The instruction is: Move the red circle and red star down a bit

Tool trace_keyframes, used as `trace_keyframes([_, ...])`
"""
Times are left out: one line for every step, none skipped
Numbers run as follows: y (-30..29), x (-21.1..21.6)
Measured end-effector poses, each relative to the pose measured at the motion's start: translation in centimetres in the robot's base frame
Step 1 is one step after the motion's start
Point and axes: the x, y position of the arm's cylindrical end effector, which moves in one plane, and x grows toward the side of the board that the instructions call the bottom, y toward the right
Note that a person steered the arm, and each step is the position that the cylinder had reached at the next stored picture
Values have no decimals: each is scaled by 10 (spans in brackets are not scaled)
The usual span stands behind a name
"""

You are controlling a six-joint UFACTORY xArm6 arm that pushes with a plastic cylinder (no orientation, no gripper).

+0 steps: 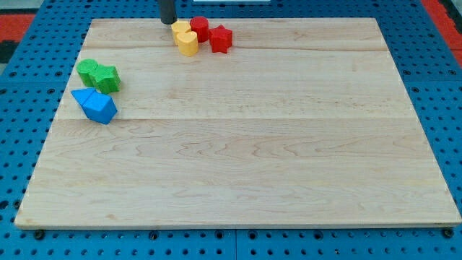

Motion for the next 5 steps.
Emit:
trace_keyframes([16, 0])
trace_keyframes([67, 12])
trace_keyframes([102, 14])
trace_keyframes([103, 39])
trace_keyframes([103, 73])
